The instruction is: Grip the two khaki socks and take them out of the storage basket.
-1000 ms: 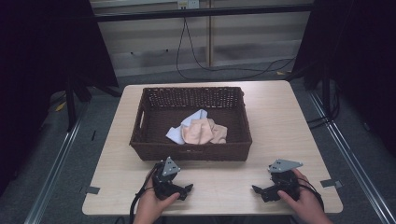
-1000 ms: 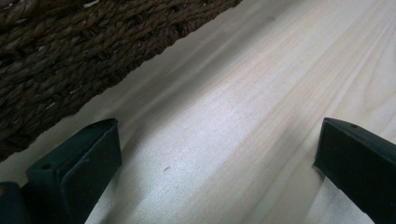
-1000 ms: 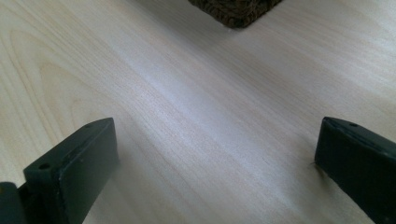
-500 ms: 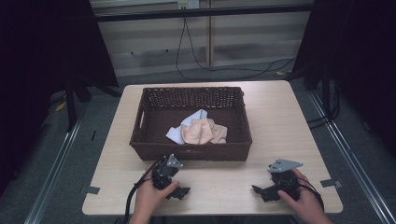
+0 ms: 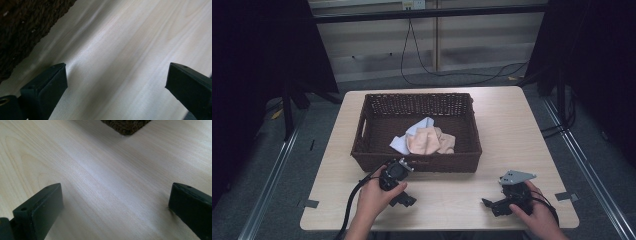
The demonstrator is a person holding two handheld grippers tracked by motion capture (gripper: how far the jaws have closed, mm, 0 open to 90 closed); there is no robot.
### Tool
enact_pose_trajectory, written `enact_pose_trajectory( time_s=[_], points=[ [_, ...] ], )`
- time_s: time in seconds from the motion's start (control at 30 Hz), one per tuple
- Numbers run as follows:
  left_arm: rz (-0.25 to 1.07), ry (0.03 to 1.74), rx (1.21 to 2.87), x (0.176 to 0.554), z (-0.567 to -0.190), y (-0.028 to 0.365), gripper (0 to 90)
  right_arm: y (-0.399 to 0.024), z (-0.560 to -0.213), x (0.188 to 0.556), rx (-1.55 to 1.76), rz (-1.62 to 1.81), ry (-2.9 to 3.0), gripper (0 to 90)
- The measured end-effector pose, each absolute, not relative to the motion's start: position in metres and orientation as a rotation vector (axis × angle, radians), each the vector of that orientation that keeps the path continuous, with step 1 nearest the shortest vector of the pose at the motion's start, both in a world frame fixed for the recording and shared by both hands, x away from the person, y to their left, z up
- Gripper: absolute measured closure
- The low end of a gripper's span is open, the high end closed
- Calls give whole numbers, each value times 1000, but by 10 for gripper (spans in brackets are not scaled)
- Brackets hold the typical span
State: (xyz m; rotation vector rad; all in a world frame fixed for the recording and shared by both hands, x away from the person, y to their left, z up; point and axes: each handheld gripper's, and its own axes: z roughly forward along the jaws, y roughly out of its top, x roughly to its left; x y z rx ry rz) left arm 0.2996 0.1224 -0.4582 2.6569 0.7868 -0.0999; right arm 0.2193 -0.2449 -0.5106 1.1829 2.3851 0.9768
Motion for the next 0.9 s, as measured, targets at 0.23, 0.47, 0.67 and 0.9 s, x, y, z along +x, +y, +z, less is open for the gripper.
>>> enact_pose_trajectory(
  time_s=[0.23,0.47,0.67,0.9],
  points=[
    [-128,779,2670,306,-437,123,39,-245,-511,219,1179,977,2385,0],
    [-184,774,2684,311,-422,122,40,-245,-511,220,1175,978,2385,0],
    [-249,776,2673,320,-405,119,43,-245,-511,219,1180,977,2385,0],
    [-286,772,2688,327,-386,112,51,-245,-511,219,1182,976,2385,0]
  ],
)
